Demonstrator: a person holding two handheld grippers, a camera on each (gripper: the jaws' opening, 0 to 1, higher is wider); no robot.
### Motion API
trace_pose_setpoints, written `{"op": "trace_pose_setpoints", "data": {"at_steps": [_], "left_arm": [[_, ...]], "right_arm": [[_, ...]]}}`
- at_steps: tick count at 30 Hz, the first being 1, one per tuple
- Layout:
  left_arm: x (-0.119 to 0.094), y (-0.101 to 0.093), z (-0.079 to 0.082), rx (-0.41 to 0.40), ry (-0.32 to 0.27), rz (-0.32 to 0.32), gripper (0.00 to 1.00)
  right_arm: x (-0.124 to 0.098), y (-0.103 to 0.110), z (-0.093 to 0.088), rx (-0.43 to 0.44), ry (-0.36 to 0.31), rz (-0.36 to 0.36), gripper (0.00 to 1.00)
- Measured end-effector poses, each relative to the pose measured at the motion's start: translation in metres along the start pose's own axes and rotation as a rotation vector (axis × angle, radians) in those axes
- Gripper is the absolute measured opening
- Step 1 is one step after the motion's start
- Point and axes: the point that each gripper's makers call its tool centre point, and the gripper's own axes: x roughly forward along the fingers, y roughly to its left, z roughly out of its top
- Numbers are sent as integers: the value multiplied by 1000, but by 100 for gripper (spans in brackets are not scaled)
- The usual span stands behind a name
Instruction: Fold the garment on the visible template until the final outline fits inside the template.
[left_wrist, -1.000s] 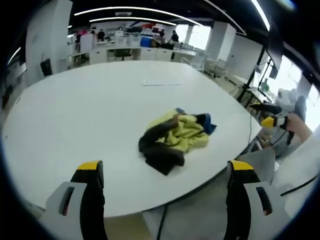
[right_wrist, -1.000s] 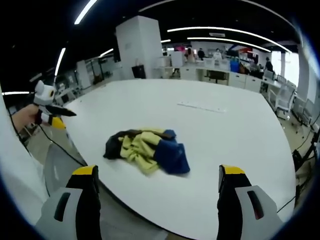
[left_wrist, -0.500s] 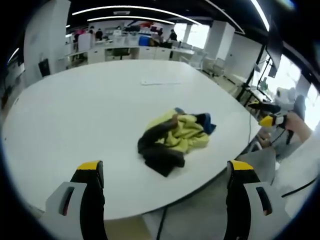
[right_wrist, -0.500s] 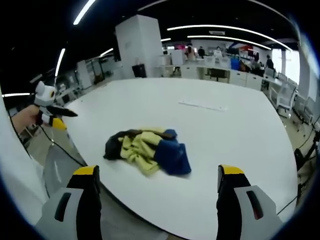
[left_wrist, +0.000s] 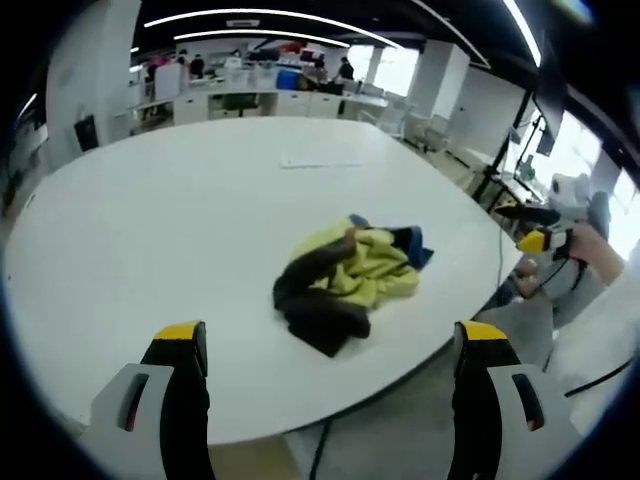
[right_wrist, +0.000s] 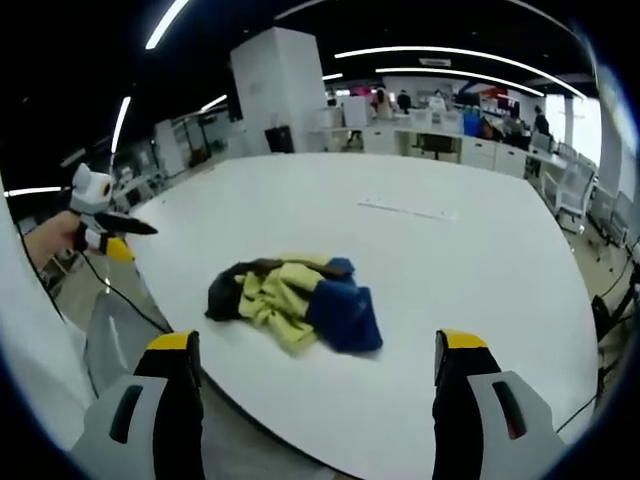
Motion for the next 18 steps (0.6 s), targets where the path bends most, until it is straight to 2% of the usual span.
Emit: {"op": "trace_pose_setpoints", "data": {"at_steps": [18], "left_arm": [[11, 2, -2, -1, 25, -1, 98]], "right_arm": [[16, -2, 1, -10, 12, 30, 95]]}}
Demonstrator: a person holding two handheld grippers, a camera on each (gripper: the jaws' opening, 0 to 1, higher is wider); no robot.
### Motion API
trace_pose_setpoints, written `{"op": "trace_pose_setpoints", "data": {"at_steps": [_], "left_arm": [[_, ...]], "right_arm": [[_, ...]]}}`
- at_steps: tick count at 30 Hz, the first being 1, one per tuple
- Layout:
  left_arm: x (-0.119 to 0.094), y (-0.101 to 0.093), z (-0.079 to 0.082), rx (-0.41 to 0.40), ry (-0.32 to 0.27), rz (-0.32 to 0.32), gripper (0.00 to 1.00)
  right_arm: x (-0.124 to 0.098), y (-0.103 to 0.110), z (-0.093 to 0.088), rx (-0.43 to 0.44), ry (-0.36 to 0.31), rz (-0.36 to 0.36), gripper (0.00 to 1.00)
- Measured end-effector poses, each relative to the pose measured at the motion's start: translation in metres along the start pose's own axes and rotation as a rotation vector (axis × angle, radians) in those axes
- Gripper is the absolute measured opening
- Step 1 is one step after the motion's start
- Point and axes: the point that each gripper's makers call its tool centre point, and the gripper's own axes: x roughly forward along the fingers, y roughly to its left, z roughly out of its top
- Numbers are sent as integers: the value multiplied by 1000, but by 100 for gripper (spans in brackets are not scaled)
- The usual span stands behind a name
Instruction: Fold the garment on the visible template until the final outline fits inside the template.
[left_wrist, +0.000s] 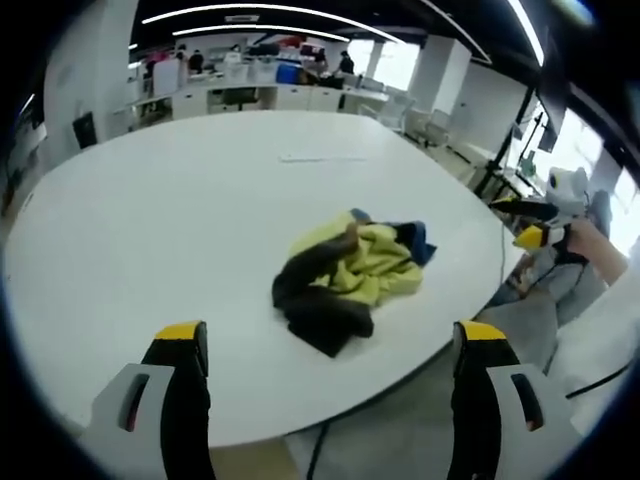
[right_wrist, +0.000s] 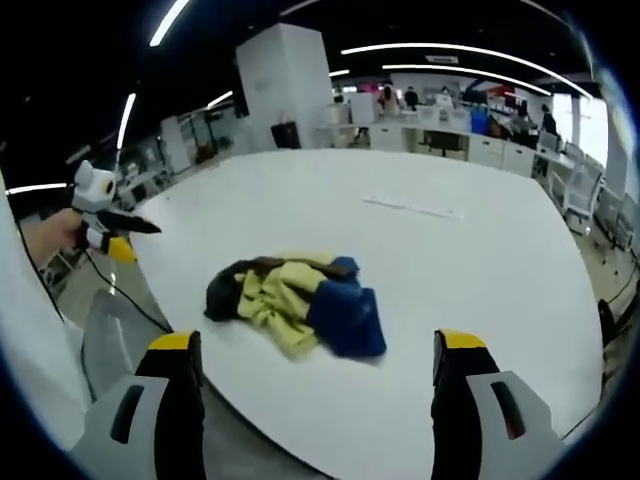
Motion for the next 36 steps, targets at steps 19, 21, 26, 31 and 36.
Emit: {"op": "trace_pose_setpoints", "data": {"at_steps": [19, 21, 26, 31, 36], "left_arm": [[15, -1, 7, 16, 9, -16, 97], [17, -1, 7, 19, 13, -18, 97], [22, -1, 5, 20, 25, -23, 96], [27, -1, 4, 32, 35, -28, 96], [32, -1, 4, 42, 46, -31, 95]], "right_arm": [[10, -7, 0, 4, 5, 8, 94], [11, -8, 0, 2, 9, 13, 93], [15, -9, 0, 5, 15, 20, 92], [20, -11, 0, -1, 18, 31, 91], [26, -13, 2, -11, 23, 38, 90]]}}
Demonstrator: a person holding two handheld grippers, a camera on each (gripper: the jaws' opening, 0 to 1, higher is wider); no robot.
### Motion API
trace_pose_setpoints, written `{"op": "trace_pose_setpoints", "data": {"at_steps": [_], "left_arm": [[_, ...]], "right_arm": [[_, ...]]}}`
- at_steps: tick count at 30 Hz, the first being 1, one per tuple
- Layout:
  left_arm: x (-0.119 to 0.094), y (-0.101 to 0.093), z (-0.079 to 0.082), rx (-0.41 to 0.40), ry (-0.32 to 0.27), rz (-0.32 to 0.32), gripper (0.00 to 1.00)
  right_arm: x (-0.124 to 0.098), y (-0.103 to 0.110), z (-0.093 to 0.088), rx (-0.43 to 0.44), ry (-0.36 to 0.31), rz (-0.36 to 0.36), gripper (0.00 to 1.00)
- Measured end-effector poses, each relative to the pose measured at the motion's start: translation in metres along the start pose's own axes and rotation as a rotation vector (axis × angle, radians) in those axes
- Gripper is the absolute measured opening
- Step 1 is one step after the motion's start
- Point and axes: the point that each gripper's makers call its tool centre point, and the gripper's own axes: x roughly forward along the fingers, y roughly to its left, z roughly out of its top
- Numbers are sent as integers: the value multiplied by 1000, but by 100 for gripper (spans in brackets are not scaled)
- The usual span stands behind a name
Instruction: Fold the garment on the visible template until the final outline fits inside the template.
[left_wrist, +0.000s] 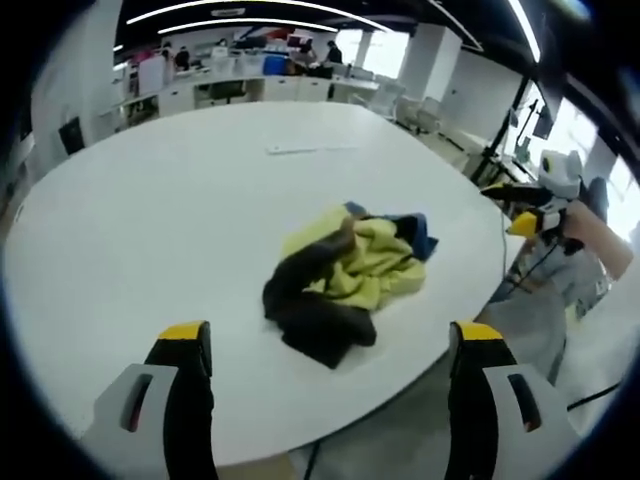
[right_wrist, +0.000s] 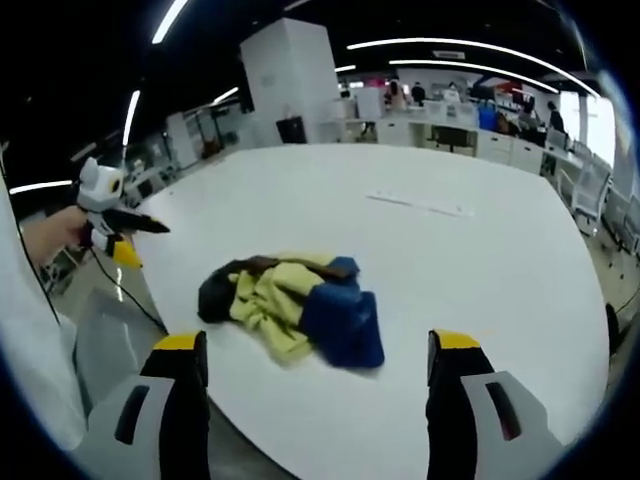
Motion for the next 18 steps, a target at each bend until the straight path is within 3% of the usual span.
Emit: {"op": "trace_pose_setpoints", "data": {"at_steps": [18], "left_arm": [[18, 0, 1, 52, 29, -6, 91]], "right_arm": [[19, -11, 6, -47, 6, 25, 83]]}}
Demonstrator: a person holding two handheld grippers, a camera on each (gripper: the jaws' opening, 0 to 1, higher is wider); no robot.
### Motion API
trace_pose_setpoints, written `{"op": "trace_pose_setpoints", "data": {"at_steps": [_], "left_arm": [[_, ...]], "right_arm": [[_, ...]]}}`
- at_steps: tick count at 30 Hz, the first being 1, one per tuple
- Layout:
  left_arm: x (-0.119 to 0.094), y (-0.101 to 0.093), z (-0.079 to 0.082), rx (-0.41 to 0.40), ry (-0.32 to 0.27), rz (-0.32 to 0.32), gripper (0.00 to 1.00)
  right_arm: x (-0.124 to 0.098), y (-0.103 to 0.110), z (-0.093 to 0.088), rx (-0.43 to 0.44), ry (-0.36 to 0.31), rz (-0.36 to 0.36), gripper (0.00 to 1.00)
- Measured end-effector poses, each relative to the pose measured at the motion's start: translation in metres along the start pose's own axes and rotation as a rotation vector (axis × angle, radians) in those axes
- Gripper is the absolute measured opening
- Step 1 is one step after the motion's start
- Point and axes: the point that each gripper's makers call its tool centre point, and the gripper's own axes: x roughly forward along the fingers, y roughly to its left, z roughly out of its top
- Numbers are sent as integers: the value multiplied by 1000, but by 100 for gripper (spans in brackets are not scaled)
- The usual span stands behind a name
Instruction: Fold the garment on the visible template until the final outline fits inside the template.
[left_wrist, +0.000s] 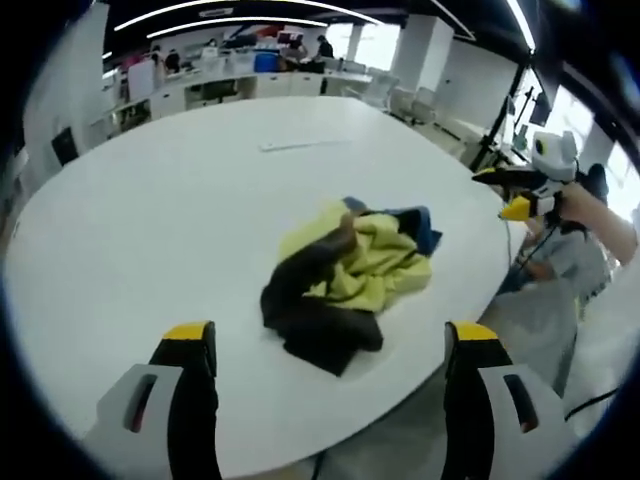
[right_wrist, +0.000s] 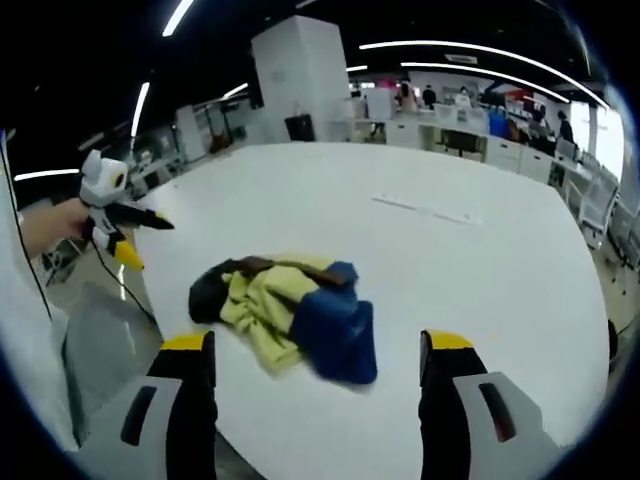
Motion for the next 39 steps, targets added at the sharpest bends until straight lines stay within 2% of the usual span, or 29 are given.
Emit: {"op": "trace_pose_setpoints", "data": {"at_steps": [10, 24, 39], "left_arm": [[7, -2, -1, 4, 11, -15, 88], [23, 0, 7, 42, 21, -19, 85], [36, 2, 6, 57, 30, -23, 79]], "right_arm": [[10, -7, 1, -8, 4, 3, 79], [24, -18, 8, -64, -2, 0, 73], [47, -22, 8, -126, 23, 23, 65]]}}
